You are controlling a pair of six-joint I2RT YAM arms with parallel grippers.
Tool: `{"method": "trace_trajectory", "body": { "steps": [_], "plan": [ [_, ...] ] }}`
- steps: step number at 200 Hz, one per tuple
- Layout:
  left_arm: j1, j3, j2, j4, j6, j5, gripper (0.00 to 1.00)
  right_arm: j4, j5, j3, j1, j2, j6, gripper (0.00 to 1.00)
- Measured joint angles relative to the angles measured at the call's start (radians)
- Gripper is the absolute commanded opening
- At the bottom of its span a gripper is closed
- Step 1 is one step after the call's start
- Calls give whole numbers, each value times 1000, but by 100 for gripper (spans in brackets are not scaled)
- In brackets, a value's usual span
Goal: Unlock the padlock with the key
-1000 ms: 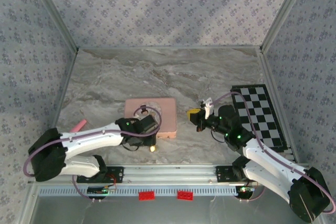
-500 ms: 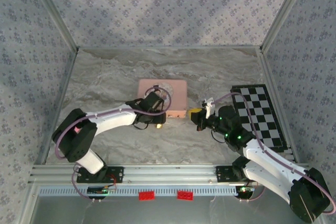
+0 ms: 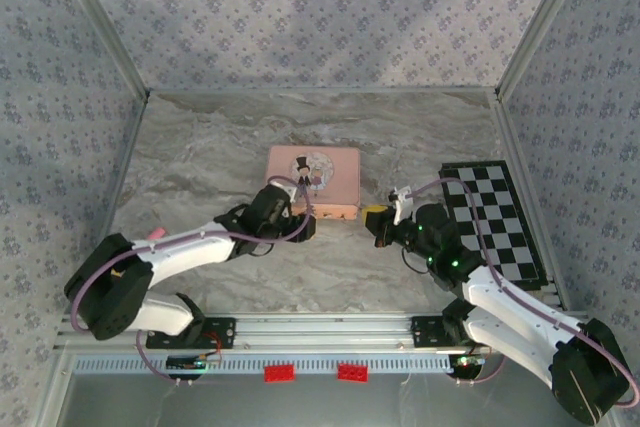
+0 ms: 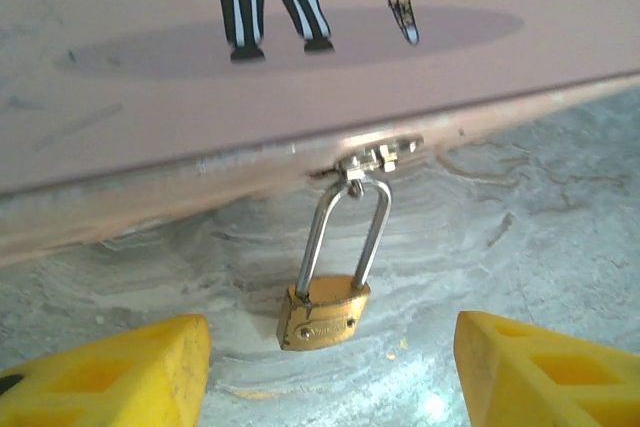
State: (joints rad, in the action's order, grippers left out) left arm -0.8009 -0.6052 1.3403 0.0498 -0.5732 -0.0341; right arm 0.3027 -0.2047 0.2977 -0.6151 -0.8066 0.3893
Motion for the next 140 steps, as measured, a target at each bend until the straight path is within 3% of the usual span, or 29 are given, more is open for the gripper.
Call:
{"method": "trace_trajectory", "body": {
  "steps": [79,140],
  "plan": [
    [0,104,67,270,24,-54,66,71,35,-28,-34,-1,76,0],
    [3,97,159,291,31,-31,64,76,43,-28,-51,-1,79,0]
  ]
}}
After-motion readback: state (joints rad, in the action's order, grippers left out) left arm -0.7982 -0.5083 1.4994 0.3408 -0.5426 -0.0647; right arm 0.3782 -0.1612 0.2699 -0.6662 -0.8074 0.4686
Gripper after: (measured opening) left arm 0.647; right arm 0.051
